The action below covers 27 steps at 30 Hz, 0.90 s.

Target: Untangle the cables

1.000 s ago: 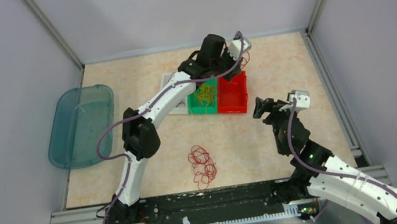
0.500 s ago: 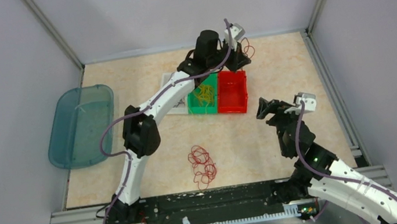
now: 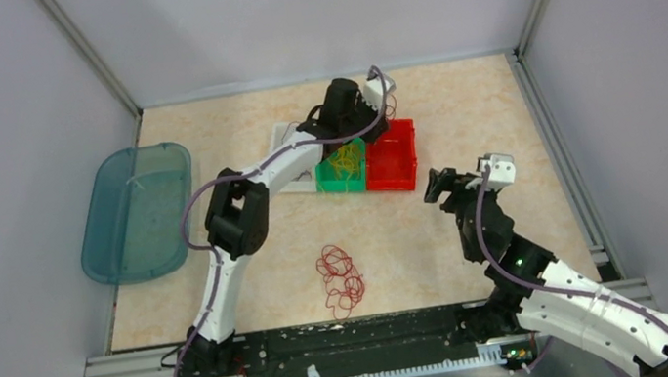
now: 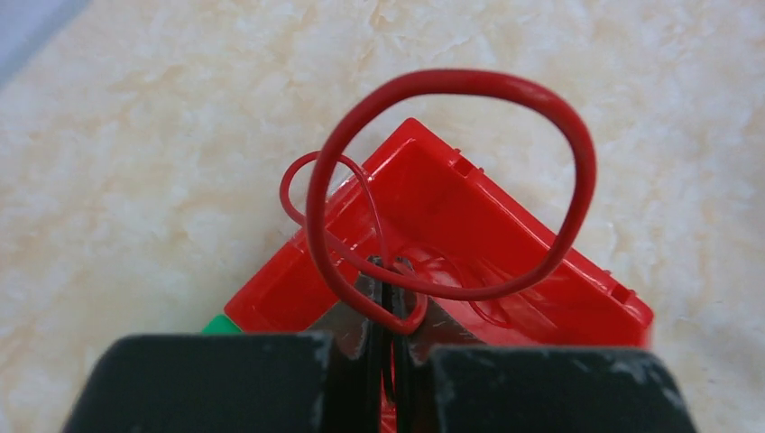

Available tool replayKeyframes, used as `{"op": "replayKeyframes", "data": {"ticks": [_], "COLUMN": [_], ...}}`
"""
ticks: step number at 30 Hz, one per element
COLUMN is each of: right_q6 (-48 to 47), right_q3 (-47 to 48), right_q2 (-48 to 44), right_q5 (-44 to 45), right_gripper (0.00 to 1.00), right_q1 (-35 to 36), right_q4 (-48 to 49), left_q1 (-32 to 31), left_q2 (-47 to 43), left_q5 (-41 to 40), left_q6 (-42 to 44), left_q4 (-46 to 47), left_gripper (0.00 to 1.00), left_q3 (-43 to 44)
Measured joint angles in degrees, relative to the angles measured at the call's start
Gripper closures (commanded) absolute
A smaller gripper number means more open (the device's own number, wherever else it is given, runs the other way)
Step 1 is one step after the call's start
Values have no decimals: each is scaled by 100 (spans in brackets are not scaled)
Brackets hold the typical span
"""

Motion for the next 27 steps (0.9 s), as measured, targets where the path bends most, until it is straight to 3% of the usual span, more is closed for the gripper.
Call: {"op": "replayKeyframes", "data": {"ticks": [7, 12, 17, 24, 27], "right_q6": [4, 0, -11, 48, 151], "right_q3": [20, 111, 249, 391, 466], "right_q2": [289, 297, 166, 229, 520], "right_q5": [-66, -55, 7, -70, -363], "right_gripper": [22, 22, 22, 22, 23], "right_q1": [-2, -2, -28, -234, -527], "right_q4": [33, -20, -101, -256, -297], "left_q1": [-400, -520, -501, -474, -433], "left_q2": [-2, -157, -356, -935, -1408], "left_q5": [-776, -774, -763, -538, -90], "left_q6": [1648, 2214, 2459, 2402, 2433], "left_q4": [-149, -170, -302, -562, -944], "left_gripper": [63, 51, 34, 2, 0], "left_q3": [-9, -431, -739, -800, -763]}}
